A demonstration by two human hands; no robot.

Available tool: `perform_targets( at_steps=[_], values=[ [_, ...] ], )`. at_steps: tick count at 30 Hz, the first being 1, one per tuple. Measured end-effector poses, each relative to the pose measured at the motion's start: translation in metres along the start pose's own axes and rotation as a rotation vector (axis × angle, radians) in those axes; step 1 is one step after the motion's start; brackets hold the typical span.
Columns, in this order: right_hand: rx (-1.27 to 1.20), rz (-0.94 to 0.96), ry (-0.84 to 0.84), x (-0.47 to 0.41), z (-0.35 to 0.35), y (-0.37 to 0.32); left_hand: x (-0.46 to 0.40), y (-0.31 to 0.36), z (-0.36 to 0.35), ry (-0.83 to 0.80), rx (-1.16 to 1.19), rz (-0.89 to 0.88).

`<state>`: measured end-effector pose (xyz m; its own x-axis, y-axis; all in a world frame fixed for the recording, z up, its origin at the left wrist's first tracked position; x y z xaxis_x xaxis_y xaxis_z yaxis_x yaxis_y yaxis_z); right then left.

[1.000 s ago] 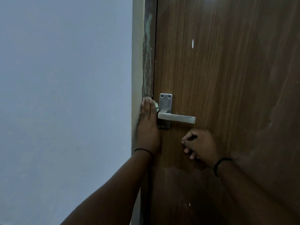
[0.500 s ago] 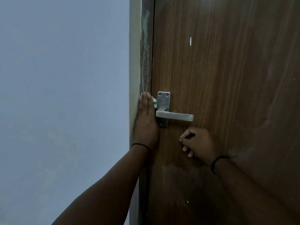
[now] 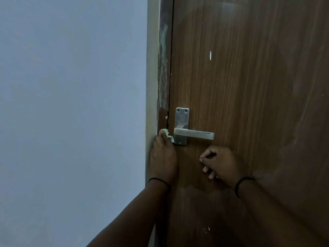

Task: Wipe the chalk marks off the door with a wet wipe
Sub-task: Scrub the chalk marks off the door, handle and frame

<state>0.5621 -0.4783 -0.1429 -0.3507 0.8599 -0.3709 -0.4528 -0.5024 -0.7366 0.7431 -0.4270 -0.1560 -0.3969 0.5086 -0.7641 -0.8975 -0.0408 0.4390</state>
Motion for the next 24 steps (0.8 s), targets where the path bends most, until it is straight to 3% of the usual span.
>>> perform_targets(
  at_steps=[4,12,18,24],
  values=[
    [0.015,0.002,0.008,-0.002,-0.001,0.002,-0.005,-0.01,0.004,0.055,-0.081,-0.066],
    [0.0,0.017,-0.003,0.002,0.0,-0.003,-0.024,0.004,0.026,0.247,0.205,0.172],
    [0.01,0.008,-0.005,0.004,0.0,-0.005,-0.068,0.03,0.056,0.405,0.116,-0.009],
    [-0.002,0.03,-0.019,0.004,0.002,-0.002,-0.08,0.032,0.048,0.195,-0.013,0.063]
  ],
)
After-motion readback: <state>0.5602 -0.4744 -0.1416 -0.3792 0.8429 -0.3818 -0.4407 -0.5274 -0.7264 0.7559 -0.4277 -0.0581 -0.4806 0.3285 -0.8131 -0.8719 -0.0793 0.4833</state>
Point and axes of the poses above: each hand's wrist, its own x-axis away from the middle knuckle, its own z-axis out of the back of the hand, y = z × x, the point moved 2 cm from there along -x, towards the middle knuckle, and after that the axes turned 3 degrees about -z, right-handed, at the moved point
